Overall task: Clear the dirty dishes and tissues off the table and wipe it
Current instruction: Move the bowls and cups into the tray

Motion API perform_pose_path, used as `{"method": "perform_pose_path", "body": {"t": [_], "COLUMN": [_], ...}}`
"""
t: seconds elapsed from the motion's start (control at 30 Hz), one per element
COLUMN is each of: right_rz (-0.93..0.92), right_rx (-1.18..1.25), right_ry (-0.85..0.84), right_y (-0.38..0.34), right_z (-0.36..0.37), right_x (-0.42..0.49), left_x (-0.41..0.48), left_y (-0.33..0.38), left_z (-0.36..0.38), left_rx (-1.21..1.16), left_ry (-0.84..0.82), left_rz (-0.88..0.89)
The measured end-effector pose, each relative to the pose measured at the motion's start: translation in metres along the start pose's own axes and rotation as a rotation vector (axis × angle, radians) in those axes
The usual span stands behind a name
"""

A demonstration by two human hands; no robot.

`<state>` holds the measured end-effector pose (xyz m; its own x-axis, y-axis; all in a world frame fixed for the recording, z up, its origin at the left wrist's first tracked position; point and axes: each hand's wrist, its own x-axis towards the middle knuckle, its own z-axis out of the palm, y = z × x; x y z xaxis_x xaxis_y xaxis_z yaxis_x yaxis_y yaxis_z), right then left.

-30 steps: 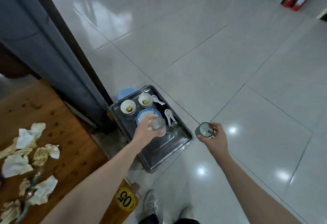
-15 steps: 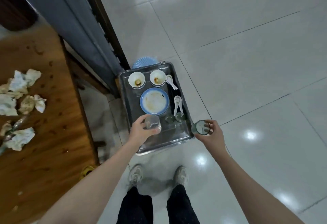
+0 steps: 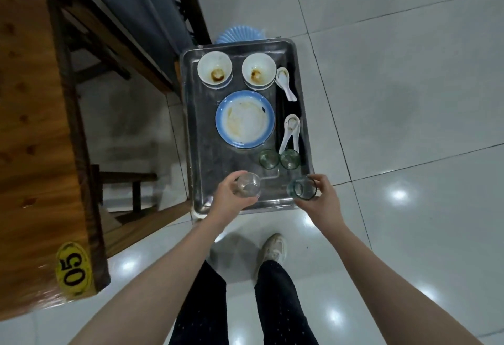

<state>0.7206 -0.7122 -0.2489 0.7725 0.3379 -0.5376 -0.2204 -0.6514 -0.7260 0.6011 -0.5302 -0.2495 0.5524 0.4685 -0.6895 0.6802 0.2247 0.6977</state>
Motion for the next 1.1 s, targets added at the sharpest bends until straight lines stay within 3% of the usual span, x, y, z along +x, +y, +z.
{"method": "perform_pose_path", "body": {"t": [0.27,0.6,1.1], "right_rz": [0.016,-0.035,0.04], "right_rx": [-0.005,-0.003,0.054], "right_ry": [-0.044,0.023,0.098], "right_y": [0.029,0.042,0.065], "right_z": [0.028,0.043,-0.022], "right_x": [0.035,0.033,0.015], "left_x": [0.023,0.021,0.03], "left_y": [-0.033,-0.041,-0.032], "left_z": [-0.004,0.005,0.054], "left_rx": [-0.028,-0.068,-0.097], "left_ry": [0.084,0.044,0.036], "left_rz": [-0.025,-0.021,-0.002]}}
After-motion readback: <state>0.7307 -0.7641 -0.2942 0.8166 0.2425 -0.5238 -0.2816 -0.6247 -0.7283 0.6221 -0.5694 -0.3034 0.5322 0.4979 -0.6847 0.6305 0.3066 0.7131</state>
